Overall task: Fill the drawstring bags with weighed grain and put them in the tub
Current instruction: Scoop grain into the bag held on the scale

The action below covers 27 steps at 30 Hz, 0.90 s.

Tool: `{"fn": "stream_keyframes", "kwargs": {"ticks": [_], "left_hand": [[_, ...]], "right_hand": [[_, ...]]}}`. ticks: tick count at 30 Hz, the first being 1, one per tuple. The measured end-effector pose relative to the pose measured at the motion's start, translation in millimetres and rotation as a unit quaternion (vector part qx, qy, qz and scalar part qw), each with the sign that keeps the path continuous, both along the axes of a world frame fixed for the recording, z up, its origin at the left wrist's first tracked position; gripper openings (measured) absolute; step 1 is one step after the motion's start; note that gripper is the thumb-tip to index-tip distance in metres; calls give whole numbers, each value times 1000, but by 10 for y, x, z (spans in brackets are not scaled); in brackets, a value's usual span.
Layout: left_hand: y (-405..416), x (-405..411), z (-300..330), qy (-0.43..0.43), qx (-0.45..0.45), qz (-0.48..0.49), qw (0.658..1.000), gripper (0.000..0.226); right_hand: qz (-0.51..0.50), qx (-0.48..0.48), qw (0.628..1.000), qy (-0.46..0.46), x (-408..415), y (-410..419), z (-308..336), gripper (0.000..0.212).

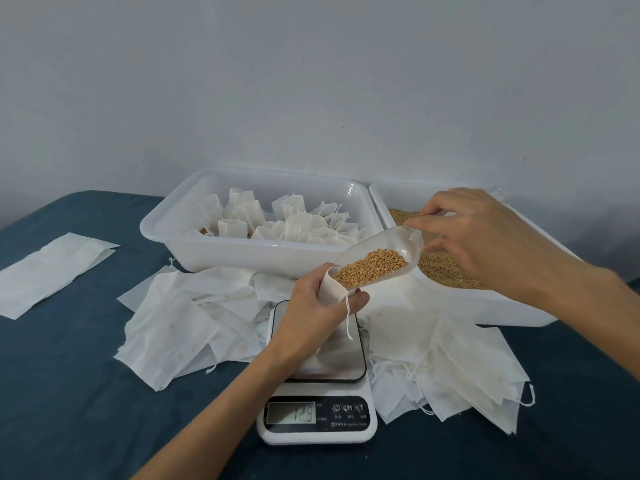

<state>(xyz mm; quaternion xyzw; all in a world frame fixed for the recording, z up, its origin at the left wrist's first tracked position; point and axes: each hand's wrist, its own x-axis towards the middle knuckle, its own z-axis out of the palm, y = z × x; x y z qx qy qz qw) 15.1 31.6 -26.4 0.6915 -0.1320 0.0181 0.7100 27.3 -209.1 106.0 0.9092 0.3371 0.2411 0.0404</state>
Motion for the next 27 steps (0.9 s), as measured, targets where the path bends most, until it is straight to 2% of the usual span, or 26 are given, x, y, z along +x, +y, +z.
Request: {"fn": "stream_keyframes", "kwargs": {"ticks": [17, 22, 27], "left_hand": [[2, -3, -2, 26, -20, 5, 999, 46], [8, -11, 5, 20, -15, 1, 1000, 38], [0, -18, 20, 24, -9, 8, 1000, 40]], "right_hand": [[1, 0, 1000, 13, -35, 47, 45, 36], [-3, -3, 1000, 13, -45, 53, 57, 38], [-2, -2, 1000, 14, -49, 61, 50, 37]]}}
